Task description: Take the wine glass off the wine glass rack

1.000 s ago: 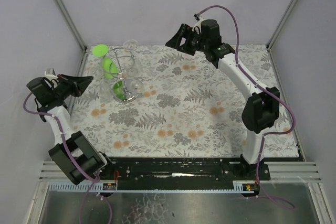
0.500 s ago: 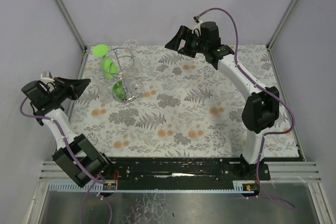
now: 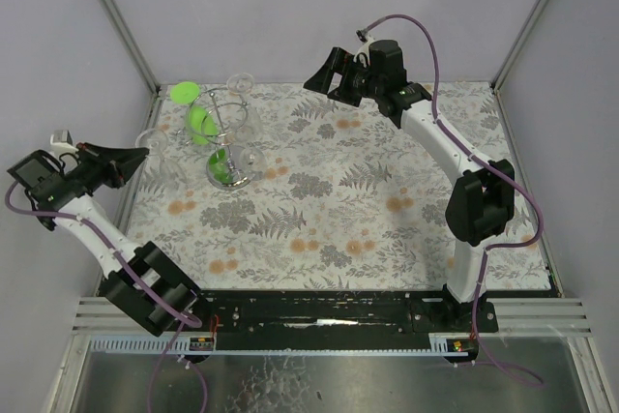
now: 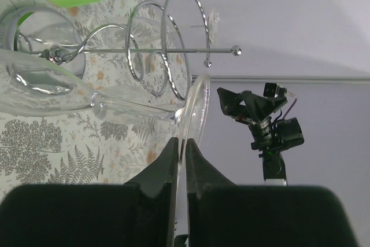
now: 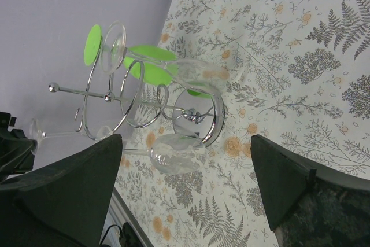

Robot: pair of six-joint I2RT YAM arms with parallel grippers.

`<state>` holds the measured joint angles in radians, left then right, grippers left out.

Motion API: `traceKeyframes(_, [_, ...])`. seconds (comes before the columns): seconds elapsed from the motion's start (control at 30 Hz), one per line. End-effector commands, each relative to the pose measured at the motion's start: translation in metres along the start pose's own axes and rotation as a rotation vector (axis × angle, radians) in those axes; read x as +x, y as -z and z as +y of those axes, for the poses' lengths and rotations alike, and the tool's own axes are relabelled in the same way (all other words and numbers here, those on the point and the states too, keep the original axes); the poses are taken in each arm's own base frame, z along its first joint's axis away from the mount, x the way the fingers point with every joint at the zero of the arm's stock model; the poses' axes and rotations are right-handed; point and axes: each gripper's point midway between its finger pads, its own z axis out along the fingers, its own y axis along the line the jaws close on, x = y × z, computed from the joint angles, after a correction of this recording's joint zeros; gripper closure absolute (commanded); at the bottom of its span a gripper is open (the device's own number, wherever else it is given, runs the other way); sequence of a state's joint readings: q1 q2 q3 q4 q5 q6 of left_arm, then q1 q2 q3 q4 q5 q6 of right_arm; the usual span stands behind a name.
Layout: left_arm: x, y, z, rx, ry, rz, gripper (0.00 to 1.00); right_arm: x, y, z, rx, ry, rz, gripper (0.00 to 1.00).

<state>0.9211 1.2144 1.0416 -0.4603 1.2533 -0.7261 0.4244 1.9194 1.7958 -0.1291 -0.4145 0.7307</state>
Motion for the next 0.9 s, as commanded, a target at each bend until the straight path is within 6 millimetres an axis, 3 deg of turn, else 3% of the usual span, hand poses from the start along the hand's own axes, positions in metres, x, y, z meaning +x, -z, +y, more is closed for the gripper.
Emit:
traceKeyframes(0.0, [0.012,0.011,-0.028,0.051,-0.122,0.057,1.00,-0.019,0.014,0.027,-0.069,0.049,-0.037,0.01])
traceKeyframes(0.3, [0.023,0.023,-0.072,0.121,-0.274,0.071,1.00,-0.018,0.021,0.018,-0.031,0.057,-0.020,0.01])
traceKeyframes(0.53, [0.024,0.034,-0.129,0.129,-0.619,-0.003,1.00,-0.023,0.032,0.013,0.001,0.066,-0.011,0.01])
traceKeyframes(0.87, [0.027,0.027,-0.186,0.163,-0.955,-0.065,1.00,-0.054,0.058,-0.001,0.072,0.068,-0.028,0.01])
